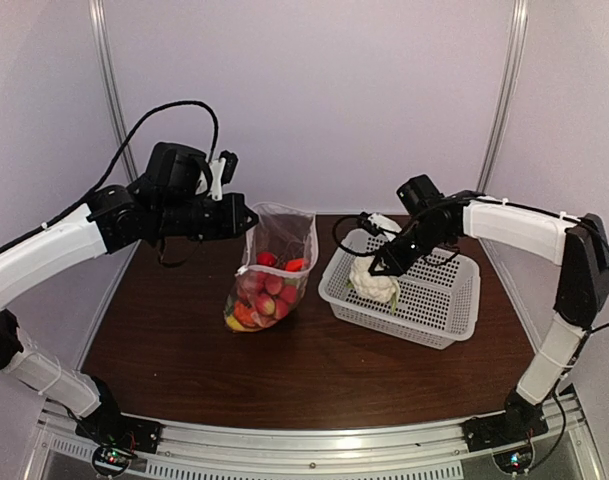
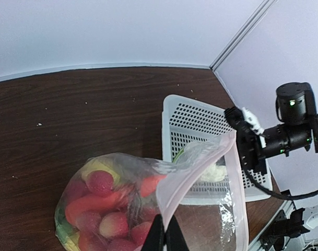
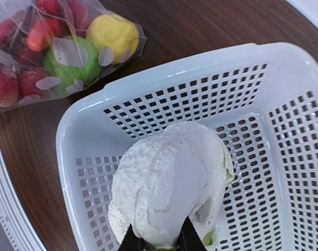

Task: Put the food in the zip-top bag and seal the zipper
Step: Pick up the fake vegetable from the bin, then place the fake vegetable in the zipper food storage bag.

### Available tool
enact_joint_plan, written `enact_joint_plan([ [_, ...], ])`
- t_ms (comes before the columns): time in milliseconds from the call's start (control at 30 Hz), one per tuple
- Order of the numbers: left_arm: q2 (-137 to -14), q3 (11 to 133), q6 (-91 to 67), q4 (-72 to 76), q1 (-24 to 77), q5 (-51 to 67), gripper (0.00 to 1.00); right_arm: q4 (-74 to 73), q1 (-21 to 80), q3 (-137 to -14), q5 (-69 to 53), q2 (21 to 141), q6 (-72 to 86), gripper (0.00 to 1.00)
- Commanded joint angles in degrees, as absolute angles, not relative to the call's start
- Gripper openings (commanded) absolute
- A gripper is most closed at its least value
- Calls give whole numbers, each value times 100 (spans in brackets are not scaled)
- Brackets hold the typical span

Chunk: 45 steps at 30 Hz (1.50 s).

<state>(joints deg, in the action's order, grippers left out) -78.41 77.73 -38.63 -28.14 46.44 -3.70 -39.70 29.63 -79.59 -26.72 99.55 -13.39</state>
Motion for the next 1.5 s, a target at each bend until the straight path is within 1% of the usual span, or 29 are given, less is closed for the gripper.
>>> enact_joint_plan([
  [0, -7895, 7783, -3919, -2280, 4623, -245, 0, -4233, 2708, -8297, -3038, 8820, -1742, 12],
  [100, -8053, 7878, -3906, -2223, 4618, -232, 0, -4570, 2691, -8544, -3906, 8344, -2020, 13],
  [233, -8243, 8033, -3893, -2216, 4622, -170, 0, -4909, 2705, -8947, -5624, 7979, -2134, 16],
  [300, -8286, 8051, -3920, -2204, 4621, -144, 0, -4541, 2777, -8961, -6287, 7830, -1794, 17],
  [400, -8298, 8035, -3969, -2197, 4616, -127, 0, -3300, 2956, -8664, -6763, 7626, -820, 17],
  [467, -8293, 8042, -3977, -2195, 4622, -84, 0, -2747, 3101, -8590, -6713, 7625, -463, 16],
  [567, -8284, 8059, -4007, -2196, 4623, -32, 0, -1938, 3279, -8551, -6605, 7800, 71, 12],
  [700, -8254, 8051, -4034, -2193, 4623, -35, 0, -568, 3518, -8352, -6513, 8068, 902, 12],
  [800, -8226, 8072, -4055, -2197, 4623, -19, 0, 189, 3711, -8199, -6476, 8291, 1287, 12],
  [867, -8191, 8105, -4068, -2216, 4622, -9, 0, 204, 3844, -8148, -6476, 8414, 1164, 12],
  [967, -8125, 8134, -4076, -2216, 4623, 0, 0, -142, 3982, -8035, -6338, 8502, 538, 12],
  [1233, -7978, 8119, -4072, -2259, 4623, -8, 0, -968, 4017, -8011, -5797, 8857, -438, 10],
  [1367, -7938, 8050, -4077, -2236, 4623, -19, 0, -1197, 4016, -8066, -5470, 9083, -546, 9],
  [1467, -7950, 8009, -4077, -2222, 4623, 0, 0, -1182, 4017, -8173, -5198, 9259, -277, 8],
])
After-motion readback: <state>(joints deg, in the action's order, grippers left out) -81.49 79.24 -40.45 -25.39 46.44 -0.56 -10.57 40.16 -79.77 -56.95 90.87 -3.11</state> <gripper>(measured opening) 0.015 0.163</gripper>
